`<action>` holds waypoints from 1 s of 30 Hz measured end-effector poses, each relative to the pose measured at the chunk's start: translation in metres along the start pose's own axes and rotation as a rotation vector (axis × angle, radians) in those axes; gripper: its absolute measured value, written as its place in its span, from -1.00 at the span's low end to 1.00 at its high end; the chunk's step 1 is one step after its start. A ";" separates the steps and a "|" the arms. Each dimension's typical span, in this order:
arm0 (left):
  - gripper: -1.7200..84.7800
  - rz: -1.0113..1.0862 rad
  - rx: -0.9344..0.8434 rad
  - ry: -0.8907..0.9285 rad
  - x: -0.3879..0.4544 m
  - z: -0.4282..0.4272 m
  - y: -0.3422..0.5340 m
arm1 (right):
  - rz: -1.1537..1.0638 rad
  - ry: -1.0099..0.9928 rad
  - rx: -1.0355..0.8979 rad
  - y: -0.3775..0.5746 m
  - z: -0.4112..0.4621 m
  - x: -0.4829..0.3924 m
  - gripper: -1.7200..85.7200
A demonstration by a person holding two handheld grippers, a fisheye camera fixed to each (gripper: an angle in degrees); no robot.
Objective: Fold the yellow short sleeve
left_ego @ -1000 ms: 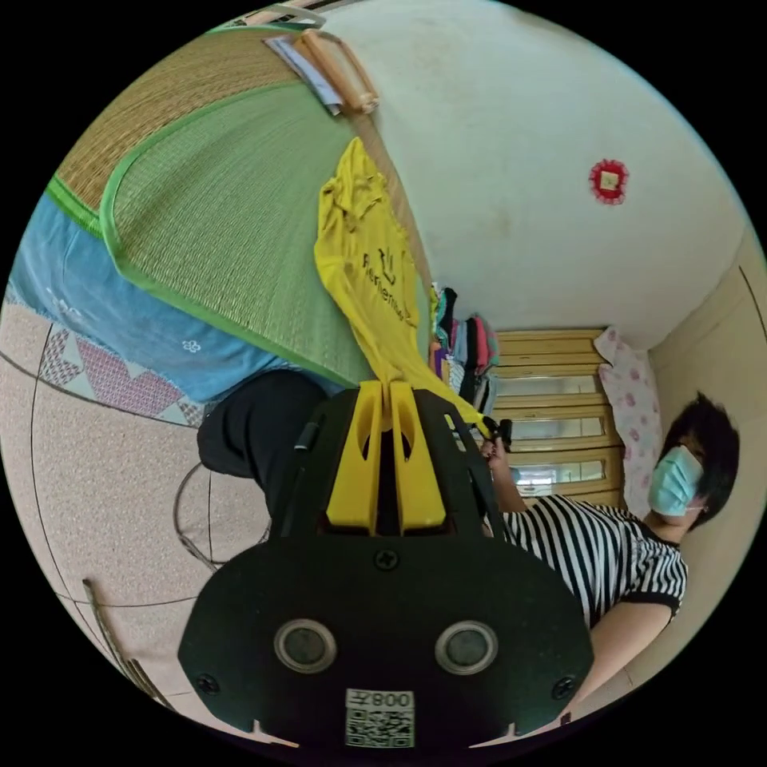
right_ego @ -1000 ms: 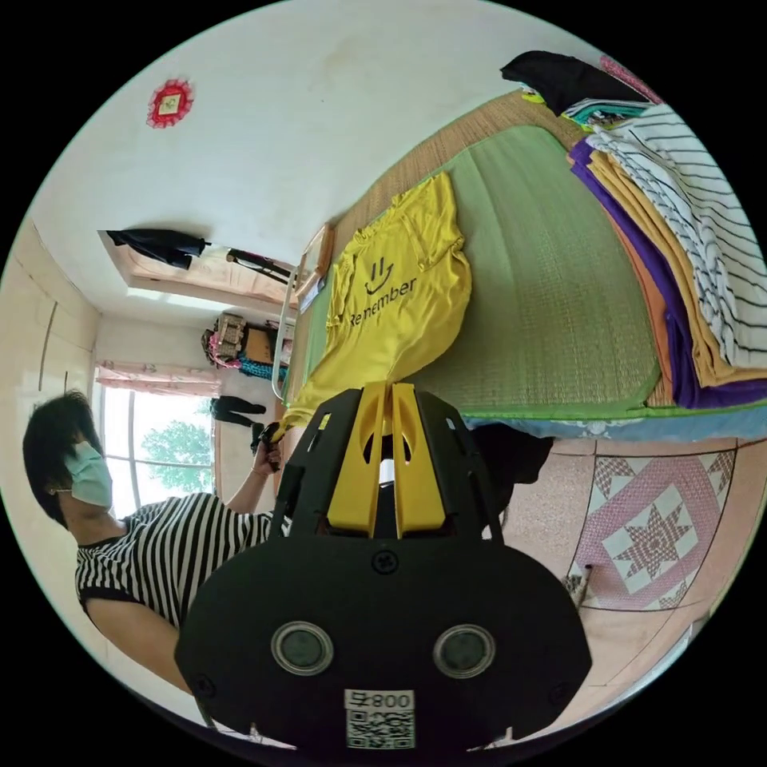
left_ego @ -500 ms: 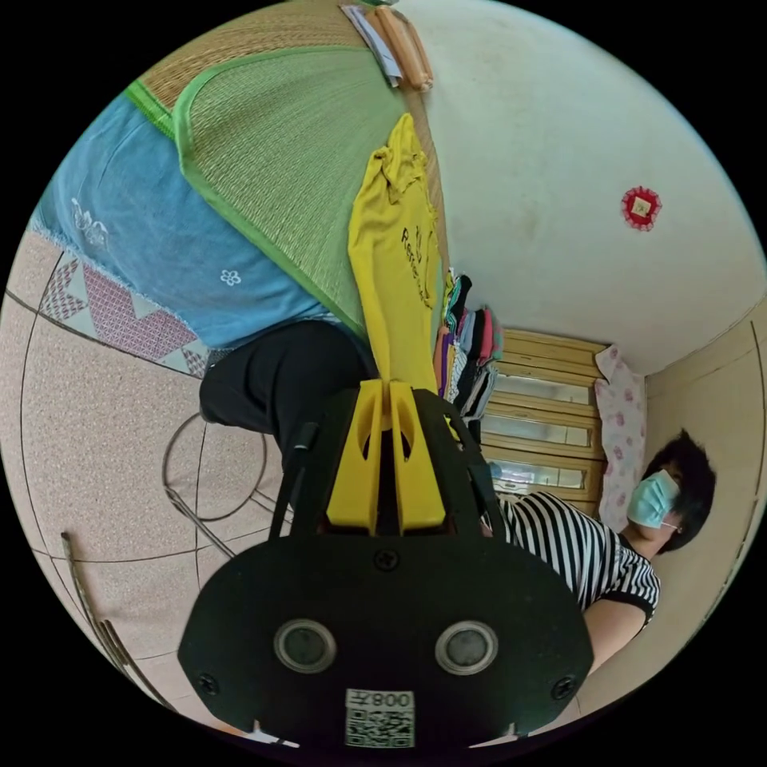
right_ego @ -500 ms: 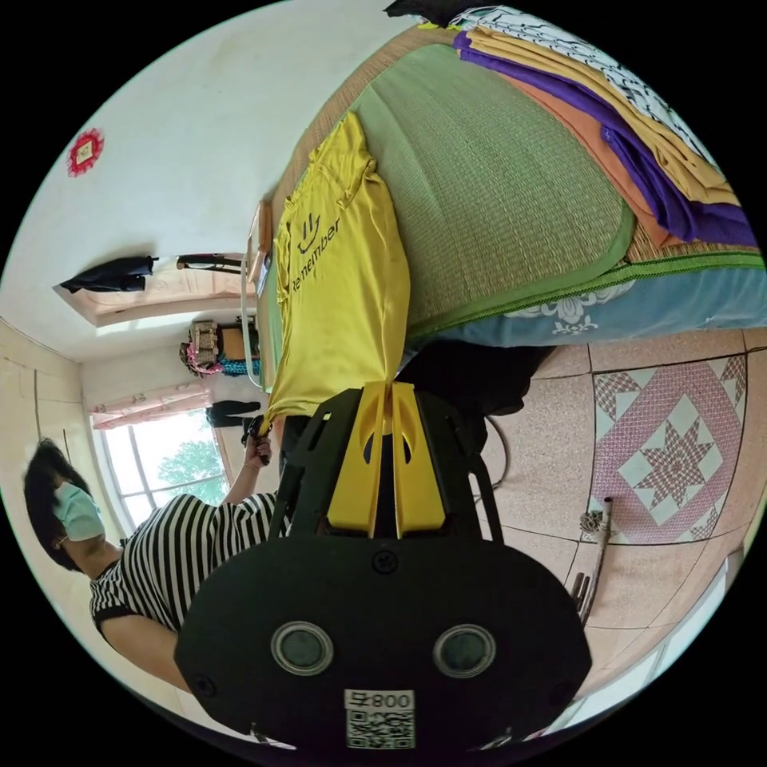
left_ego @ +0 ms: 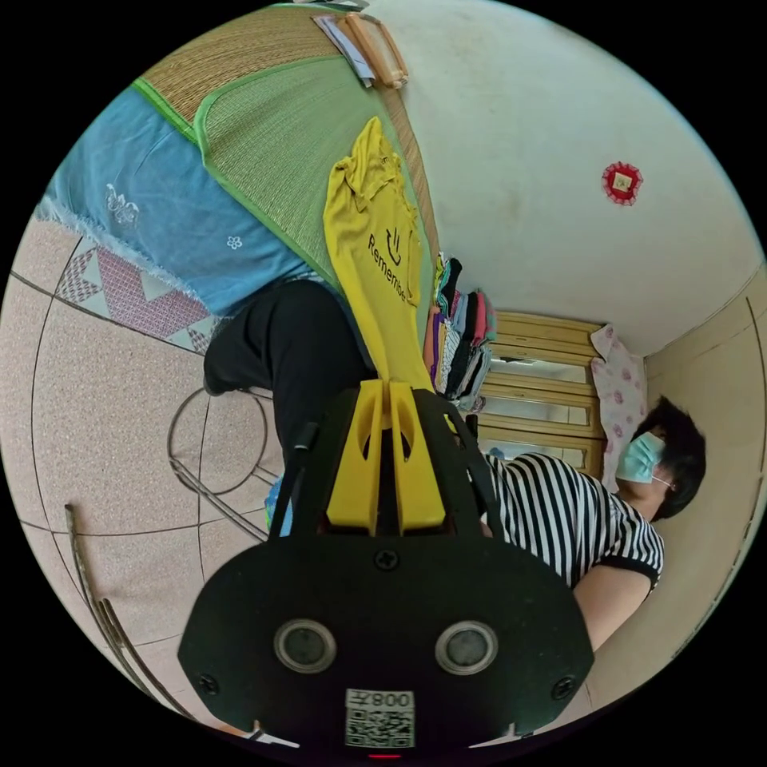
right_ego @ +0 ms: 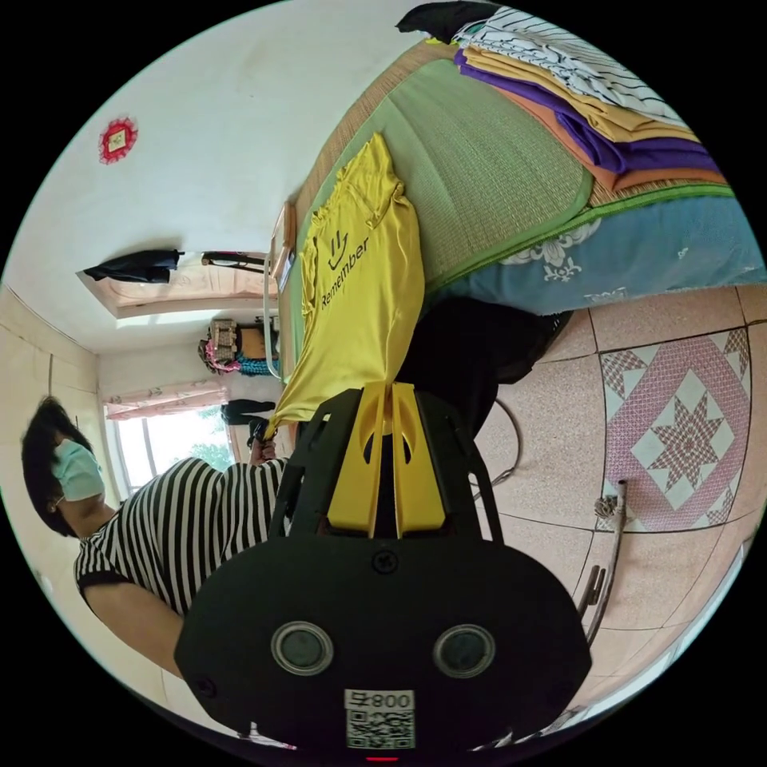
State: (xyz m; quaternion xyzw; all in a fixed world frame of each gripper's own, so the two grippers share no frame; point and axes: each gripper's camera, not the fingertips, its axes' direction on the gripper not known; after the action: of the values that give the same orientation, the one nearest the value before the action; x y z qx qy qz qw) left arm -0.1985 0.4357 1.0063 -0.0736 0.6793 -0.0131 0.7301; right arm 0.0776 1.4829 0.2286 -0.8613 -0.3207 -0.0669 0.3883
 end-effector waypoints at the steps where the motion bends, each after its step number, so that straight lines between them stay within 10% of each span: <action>1: -0.93 -0.001 0.000 0.006 0.005 -0.006 0.007 | 0.000 -0.006 0.011 0.007 -0.004 -0.001 -0.94; 17: -0.93 0.025 0.084 0.103 0.084 -0.085 0.055 | -0.018 -0.010 0.016 0.030 -0.024 -0.019 -0.94; 30: -0.94 0.146 0.135 0.125 0.201 -0.125 -0.041 | -0.187 -0.019 0.117 -0.126 -0.009 -0.066 -0.94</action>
State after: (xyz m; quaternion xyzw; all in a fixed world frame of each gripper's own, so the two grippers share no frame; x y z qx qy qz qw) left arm -0.3039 0.3597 0.8046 0.0264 0.7246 -0.0099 0.6885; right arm -0.0491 1.5059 0.2902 -0.8041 -0.4067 -0.0758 0.4269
